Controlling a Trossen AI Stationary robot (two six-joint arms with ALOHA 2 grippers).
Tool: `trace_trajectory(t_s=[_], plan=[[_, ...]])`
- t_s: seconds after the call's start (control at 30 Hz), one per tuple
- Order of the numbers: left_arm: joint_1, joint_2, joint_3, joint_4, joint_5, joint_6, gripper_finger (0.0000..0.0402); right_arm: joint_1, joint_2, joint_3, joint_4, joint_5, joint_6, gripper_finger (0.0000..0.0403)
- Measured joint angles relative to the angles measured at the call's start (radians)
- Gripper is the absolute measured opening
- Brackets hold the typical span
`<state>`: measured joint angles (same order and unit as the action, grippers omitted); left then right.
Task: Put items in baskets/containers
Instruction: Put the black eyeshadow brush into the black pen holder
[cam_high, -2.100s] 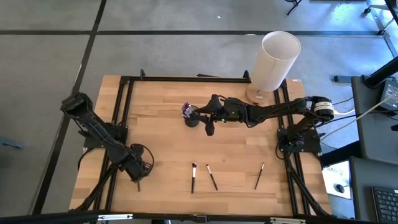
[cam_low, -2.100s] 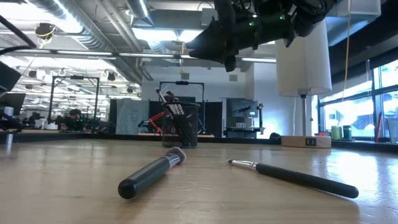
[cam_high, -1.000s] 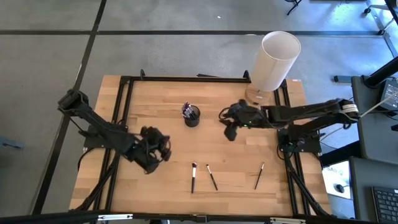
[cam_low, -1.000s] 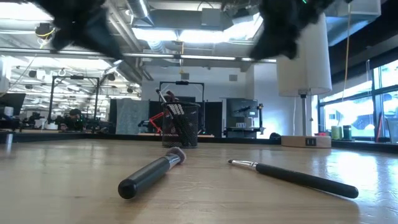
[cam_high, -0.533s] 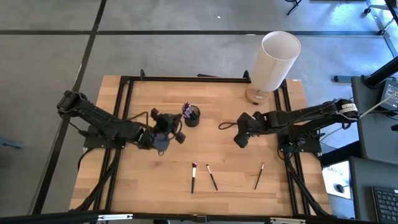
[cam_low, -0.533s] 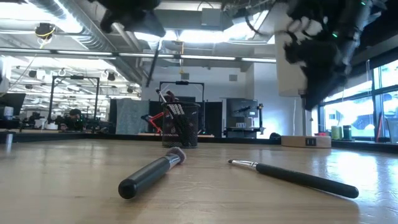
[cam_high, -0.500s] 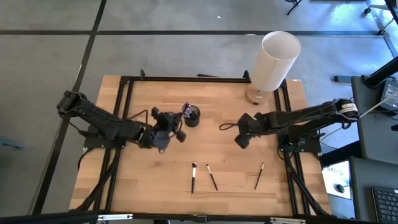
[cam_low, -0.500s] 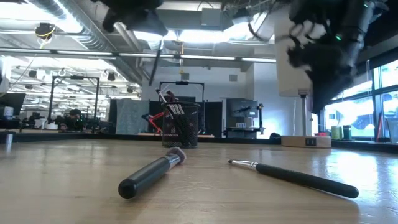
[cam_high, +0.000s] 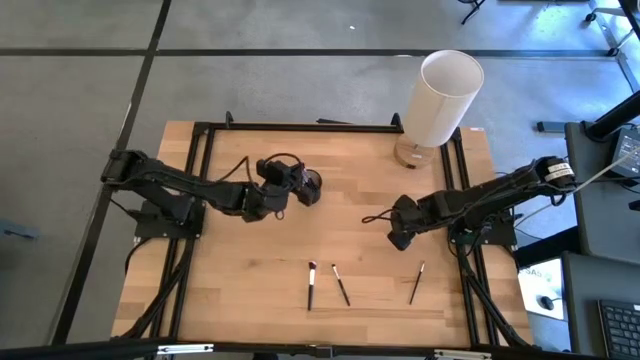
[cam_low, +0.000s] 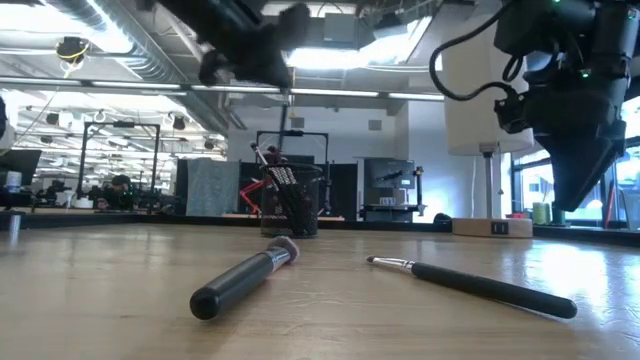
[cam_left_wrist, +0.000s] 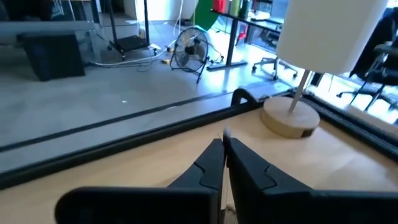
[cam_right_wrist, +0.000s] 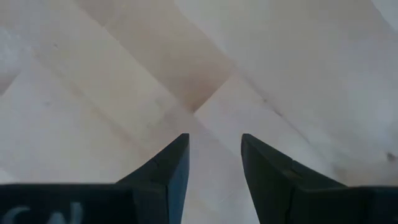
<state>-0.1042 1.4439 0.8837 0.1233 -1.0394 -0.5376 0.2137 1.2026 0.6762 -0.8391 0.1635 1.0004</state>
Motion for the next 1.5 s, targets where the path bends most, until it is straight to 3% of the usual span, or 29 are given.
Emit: trace_trajectory(t_s=[0.17,0.57,0.87,1.1,1.27,1.5], plan=[[0.025,0.070,0.000,0.104,0.020,0.001,0.0016,0.046,0.000,0.000,-0.003,-0.036,0.037,0.0145],[0.059,0.096,0.000,0.072,0.029,-0.022,0.0027,0.079,0.000,0.000,0.103,-0.027,0.006,0.0145],[0.061,0.096,0.000,0.041,0.032,0.008,0.0085,0.122,0.000,0.000,0.095,-0.169,0.251,0.0145],[0.052,0.096,0.000,0.031,0.109,0.179,0.0116,0.164,0.000,0.000,0.094,-0.314,0.423,0.0145],[0.021,0.096,0.000,0.030,0.178,0.313,0.0120,0.243,0.000,0.000,0.056,-0.325,0.607,0.0145],[-0.013,0.096,0.000,0.034,0.175,0.373,0.0114,0.339,0.018,0.000,-0.054,-0.287,0.836,0.0145]])
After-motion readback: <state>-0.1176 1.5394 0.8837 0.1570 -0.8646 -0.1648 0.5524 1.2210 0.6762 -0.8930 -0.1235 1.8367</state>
